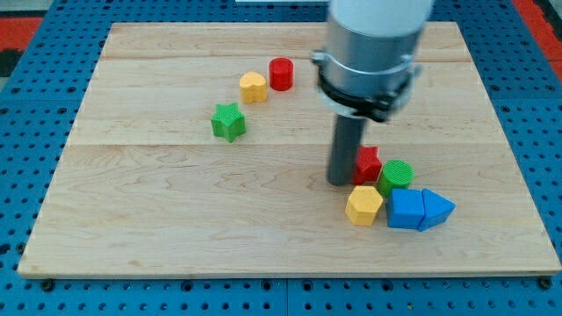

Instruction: Move red circle to the red star

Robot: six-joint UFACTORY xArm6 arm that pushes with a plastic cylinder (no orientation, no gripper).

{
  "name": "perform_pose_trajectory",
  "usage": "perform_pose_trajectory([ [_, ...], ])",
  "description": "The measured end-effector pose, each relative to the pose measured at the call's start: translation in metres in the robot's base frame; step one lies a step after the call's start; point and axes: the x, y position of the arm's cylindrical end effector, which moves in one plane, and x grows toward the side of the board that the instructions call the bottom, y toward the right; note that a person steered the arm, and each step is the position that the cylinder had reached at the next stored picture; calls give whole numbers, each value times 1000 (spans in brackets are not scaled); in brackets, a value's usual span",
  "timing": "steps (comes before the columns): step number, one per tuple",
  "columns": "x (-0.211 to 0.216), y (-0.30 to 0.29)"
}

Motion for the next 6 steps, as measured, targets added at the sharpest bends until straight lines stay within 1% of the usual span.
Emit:
perform_pose_trajectory([
  [1,-37,-44],
  [2,-43,15],
  [3,-2,37],
  [4,-45,38],
  [5,-123,72],
  [6,-216,13],
])
